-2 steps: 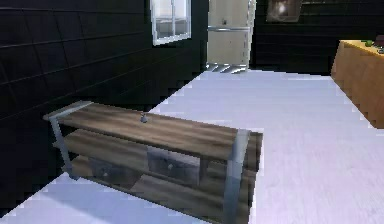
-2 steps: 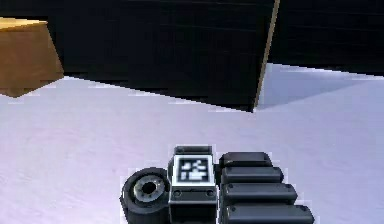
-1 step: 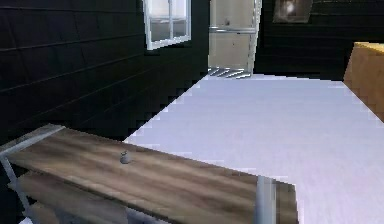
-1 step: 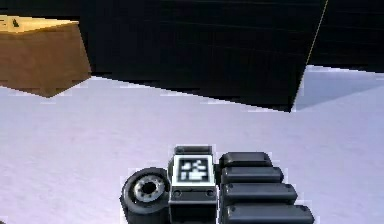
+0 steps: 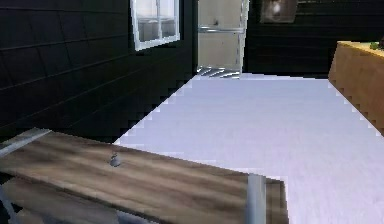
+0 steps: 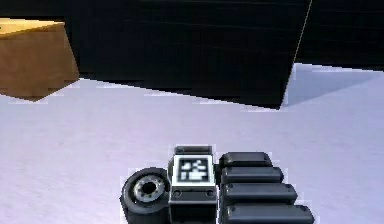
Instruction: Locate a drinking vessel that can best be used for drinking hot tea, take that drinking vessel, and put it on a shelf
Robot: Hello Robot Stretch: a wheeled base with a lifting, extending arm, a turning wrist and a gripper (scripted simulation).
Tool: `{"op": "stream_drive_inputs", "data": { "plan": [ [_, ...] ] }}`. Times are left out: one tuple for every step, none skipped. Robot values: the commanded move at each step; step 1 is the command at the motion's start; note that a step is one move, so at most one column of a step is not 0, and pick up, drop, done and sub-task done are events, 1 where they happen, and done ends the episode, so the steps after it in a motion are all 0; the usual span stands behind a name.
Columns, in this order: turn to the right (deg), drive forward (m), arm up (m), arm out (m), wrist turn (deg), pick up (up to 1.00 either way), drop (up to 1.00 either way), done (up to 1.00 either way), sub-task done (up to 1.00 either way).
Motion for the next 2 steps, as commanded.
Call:
{"op": "stream_drive_inputs", "data": {
  "plan": [
    [3.0, 0.00, 0.00, 0.00, 0.0, 0.00, 0.00, 0.00, 0.00],
    [-6.0, 0.00, 0.00, 0.00, 0.0, 0.00, 0.00, 0.00, 0.00]
  ]
}}
